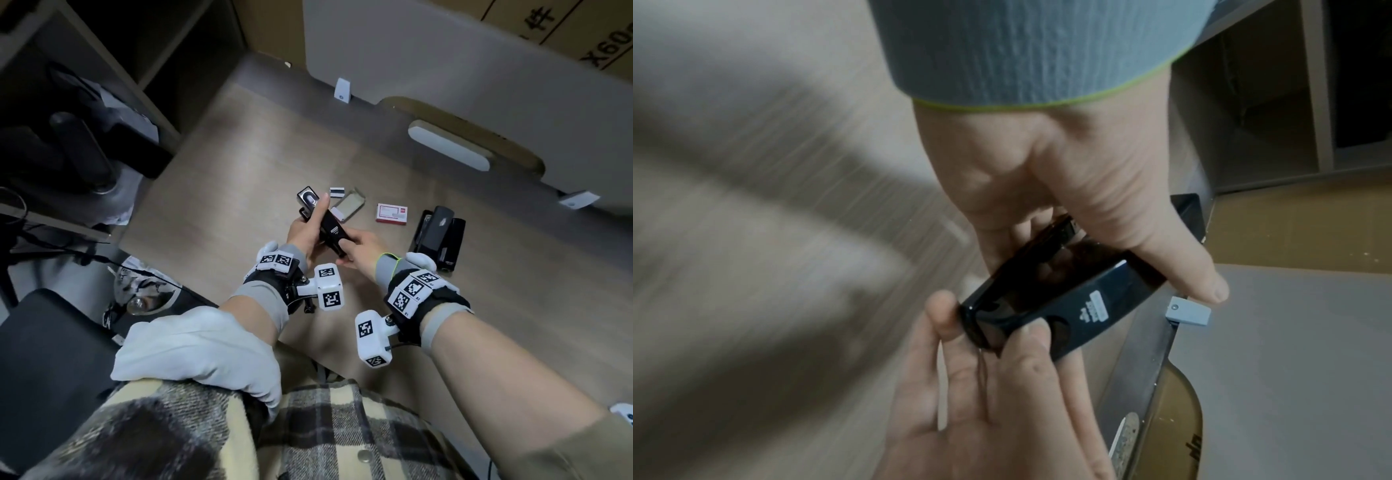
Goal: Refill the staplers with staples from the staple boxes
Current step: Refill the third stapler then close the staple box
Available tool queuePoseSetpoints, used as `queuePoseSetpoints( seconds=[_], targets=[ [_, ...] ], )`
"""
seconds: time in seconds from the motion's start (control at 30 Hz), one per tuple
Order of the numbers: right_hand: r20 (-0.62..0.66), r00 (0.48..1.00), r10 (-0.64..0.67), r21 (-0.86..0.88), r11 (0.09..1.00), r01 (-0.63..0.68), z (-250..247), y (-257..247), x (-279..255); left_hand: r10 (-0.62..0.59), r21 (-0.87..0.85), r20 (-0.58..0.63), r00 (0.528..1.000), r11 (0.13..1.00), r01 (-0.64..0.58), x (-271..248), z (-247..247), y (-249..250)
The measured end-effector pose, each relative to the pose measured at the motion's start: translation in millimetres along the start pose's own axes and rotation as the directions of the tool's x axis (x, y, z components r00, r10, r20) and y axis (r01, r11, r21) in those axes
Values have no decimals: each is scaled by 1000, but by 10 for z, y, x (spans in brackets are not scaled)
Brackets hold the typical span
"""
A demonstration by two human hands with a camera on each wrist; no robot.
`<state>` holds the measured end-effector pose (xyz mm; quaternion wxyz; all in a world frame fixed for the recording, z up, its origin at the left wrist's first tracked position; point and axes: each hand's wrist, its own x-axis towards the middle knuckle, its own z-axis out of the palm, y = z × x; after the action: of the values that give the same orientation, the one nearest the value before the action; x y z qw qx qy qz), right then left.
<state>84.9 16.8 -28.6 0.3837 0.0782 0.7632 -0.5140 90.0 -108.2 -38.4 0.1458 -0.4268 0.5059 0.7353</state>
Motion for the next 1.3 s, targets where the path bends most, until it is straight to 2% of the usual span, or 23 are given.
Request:
queuePoseSetpoints(
  seconds=[0.1, 0.27, 0.37, 0.47, 0.53, 0.63, 0.73, 0.8, 0.9, 1.0, 1.07, 1.17, 1.23, 1.3],
  targets=[
    [-23, 999, 26, -12, 1000, -26, -52, 31, 10, -23, 55, 12, 1000, 998, 22, 27, -1, 3],
    [-42, 998, -39, -286, 958, 25, -133, -54, 25, -63, 167, -18, 998, 984, 65, 296, 8, -161],
    [-110, 991, -81, -437, 899, 25, -202, -4, 86, -50, 160, 98, 994, 987, 33, 206, -24, -97],
    [-110, 994, -24, -507, 861, -35, -248, 89, 158, 9, 212, 24, 1000, 977, -14, 303, -191, -26],
    [-105, 994, -7, -553, 832, -52, -248, 135, 176, 37, 320, 63, 997, 946, -56, 388, -301, 3],
    [-113, 993, 22, -582, 809, -84, -205, 182, 204, 27, 540, 110, 994, 838, -82, 462, -358, 18],
    [-153, 987, 48, -601, 788, -131, -195, 190, 249, 76, 660, 44, 996, 747, -86, 573, -372, 57],
    [-213, 975, 59, -624, 760, -182, -240, 184, 260, 114, 696, 8, 993, 713, -88, 662, -442, 98],
    [-270, 955, 123, -616, 740, -270, -279, 173, 297, 31, 726, 88, 996, 683, -85, 747, -519, 150],
    [-306, 939, 159, -578, 752, -316, -198, 77, 328, 54, 771, 88, 995, 629, -103, 823, -538, 216],
    [-343, 929, 139, -558, 765, -321, -154, 26, 372, 89, 774, 71, 993, 624, -111, 885, -557, 292],
    [-308, 941, 137, -543, 787, -293, -140, -79, 448, 117, 742, 20, 993, 663, -93, 968, -576, 408],
    [-290, 948, 133, -507, 818, -270, -168, -181, 572, 109, 719, 29, 994, 688, -96, 1019, -557, 522],
    [-334, 936, 111, -479, 835, -270, -193, -295, 686, 95, 712, 57, 994, 694, -107, 1079, -510, 588]
  ],
)
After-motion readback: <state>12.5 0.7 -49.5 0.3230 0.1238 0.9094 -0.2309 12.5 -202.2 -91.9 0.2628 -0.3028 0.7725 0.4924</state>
